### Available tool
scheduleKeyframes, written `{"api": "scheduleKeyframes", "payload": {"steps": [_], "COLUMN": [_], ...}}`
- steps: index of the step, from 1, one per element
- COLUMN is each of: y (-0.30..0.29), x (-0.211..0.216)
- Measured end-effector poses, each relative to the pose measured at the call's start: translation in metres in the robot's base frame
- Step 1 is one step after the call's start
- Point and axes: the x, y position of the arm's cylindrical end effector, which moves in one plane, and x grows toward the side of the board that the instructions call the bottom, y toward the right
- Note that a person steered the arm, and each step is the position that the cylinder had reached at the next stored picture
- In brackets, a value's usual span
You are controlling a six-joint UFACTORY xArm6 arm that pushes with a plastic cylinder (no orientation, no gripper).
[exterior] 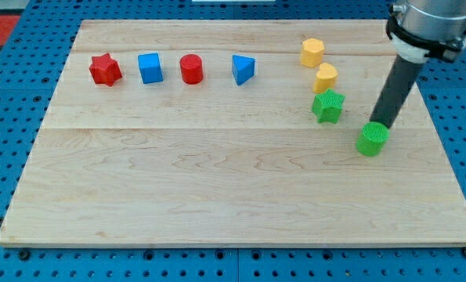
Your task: Move the green circle bottom left to green star
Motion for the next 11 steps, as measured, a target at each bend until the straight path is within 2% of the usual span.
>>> {"api": "scheduleKeyframes", "payload": {"steps": [1,3,4,5,6,7,9,10,11], "y": [-0.002,0.045,-0.008,-0.063,-0.064,-0.093,-0.088,-0.119,-0.141], "x": [0.023,0.052,0.067,0.064,0.087,0.104,0.076,0.088,0.072]}}
